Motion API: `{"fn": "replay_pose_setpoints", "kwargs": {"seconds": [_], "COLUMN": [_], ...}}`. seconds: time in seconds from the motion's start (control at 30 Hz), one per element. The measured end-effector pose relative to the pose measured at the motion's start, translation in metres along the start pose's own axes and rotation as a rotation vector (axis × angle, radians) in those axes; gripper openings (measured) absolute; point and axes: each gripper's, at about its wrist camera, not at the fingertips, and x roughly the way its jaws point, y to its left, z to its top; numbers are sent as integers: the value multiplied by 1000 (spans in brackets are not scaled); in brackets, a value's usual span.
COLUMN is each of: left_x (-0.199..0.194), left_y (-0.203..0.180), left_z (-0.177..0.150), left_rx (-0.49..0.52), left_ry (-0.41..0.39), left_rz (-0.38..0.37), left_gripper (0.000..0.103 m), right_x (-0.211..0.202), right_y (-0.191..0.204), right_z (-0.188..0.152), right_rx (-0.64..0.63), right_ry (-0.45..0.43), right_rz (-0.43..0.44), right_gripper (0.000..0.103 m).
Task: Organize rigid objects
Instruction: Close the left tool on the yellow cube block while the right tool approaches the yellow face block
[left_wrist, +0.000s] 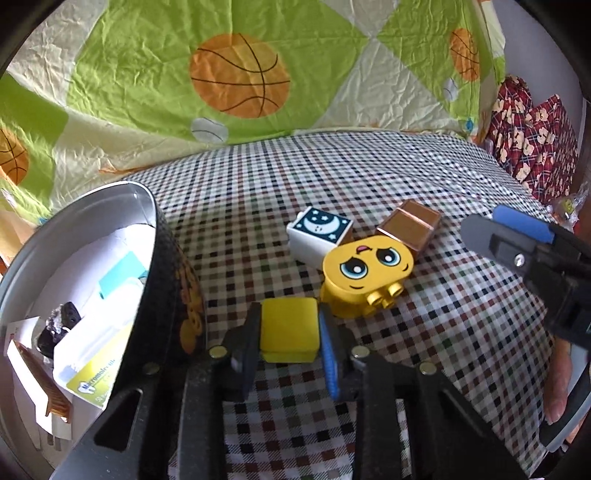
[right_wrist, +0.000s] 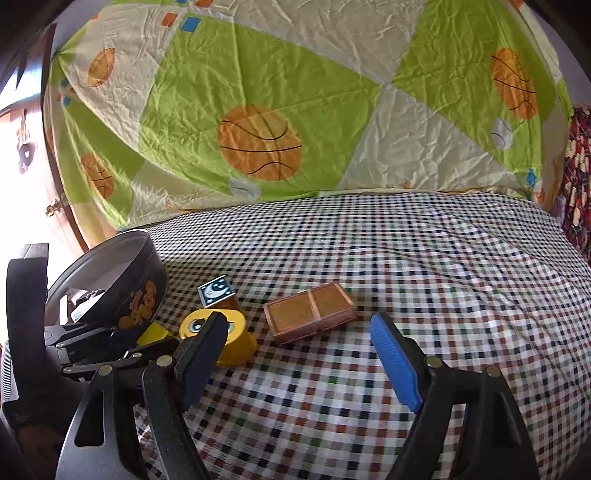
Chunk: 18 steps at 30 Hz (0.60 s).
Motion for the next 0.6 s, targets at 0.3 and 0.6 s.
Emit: {"fn": "replay_pose_setpoints", "kwargs": {"seconds": [0.3, 0.6], "left_x": [-35, -63], "left_y": [7, 26], "left_z": [-10, -16], "left_rx": [-32, -137], "left_ry": [-165, -318], "left_rz": [40, 103], "left_gripper": [28, 28], "right_x": [30, 48], "right_y": [20, 44], "right_z": [6, 8], "right_rx": [17, -41], "right_ry": [79, 141], "right_rz": [74, 99], "right_gripper": [82, 82]}}
